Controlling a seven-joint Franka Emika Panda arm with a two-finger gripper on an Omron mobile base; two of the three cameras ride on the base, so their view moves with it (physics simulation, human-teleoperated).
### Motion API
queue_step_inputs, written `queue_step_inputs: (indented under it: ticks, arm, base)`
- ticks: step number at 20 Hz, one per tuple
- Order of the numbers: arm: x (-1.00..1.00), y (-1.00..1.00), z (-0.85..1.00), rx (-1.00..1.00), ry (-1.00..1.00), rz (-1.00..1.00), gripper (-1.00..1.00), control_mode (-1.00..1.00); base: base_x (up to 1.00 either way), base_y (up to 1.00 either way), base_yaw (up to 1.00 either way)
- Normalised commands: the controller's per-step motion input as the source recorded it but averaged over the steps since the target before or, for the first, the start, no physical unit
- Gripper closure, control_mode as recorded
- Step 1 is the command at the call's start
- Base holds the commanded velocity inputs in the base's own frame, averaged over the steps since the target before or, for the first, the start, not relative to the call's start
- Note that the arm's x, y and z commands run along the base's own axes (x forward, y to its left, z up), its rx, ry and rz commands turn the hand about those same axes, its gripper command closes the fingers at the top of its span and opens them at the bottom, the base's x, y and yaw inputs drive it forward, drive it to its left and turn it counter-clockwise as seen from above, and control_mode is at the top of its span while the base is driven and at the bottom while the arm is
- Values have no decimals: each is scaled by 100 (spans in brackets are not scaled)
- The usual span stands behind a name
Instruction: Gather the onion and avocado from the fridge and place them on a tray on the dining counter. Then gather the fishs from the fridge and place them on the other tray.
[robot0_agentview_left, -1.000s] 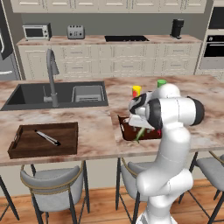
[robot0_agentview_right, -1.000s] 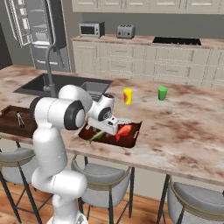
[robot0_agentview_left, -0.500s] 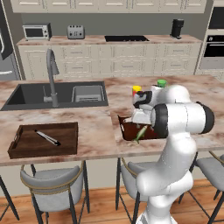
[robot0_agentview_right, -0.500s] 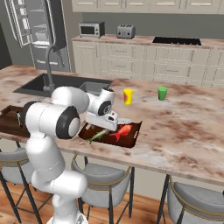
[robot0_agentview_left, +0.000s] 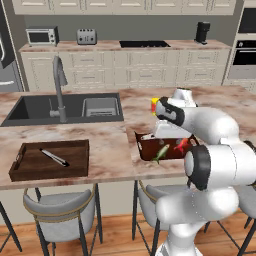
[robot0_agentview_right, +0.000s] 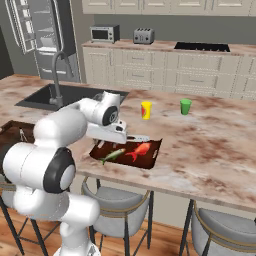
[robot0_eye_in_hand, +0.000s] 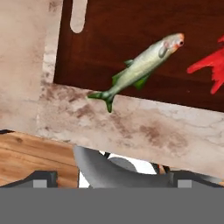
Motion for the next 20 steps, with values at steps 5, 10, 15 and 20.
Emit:
queue_step_inputs:
  ticks: [5, 10, 15, 20]
  arm:
    - [-95, 41, 55, -6, -7, 14, -100, -100]
    - [-100, 38, 53, -6, -12, 12, -100, -100]
    - [-100, 17, 60, -8, -23, 8, -100, -100]
    - [-99, 6, 50, -6, -30, 1, -100, -100]
  base:
    - [0, 0, 0]
    - [0, 0, 0]
    - [0, 0, 0]
    - [0, 0, 0]
